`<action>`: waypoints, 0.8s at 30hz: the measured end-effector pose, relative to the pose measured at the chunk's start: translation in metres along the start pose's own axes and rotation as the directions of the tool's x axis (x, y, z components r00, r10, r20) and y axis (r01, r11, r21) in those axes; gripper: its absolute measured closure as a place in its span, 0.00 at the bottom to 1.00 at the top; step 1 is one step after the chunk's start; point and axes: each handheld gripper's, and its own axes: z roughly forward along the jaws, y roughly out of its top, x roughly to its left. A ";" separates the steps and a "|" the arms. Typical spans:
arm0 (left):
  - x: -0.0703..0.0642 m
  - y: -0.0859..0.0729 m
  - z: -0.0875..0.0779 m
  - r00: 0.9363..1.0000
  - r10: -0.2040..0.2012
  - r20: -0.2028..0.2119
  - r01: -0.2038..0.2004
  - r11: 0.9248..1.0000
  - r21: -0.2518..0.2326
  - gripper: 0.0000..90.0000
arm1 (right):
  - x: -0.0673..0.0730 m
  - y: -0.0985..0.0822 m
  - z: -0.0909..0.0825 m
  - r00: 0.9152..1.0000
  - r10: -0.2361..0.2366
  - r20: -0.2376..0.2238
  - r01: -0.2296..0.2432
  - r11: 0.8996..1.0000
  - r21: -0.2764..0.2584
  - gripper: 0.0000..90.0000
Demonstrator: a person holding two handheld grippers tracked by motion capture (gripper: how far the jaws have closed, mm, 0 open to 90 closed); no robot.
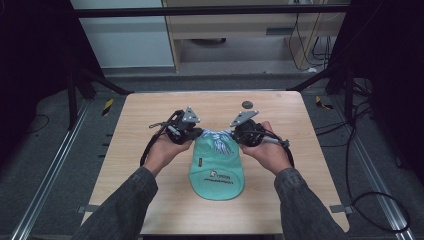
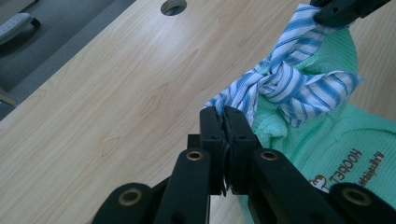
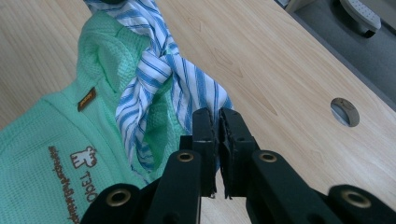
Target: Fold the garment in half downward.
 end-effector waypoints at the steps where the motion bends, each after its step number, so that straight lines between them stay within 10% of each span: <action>1: 0.000 0.000 0.000 1.000 0.002 0.002 -0.002 1.000 0.002 0.98 | 0.000 0.000 0.000 1.000 0.000 -0.001 0.000 1.000 0.001 0.95; 24: 0.005 0.007 -0.006 1.000 0.016 -0.018 -0.016 1.000 -0.013 0.97 | -0.004 0.010 -0.005 1.000 -0.023 0.021 0.023 1.000 -0.013 0.95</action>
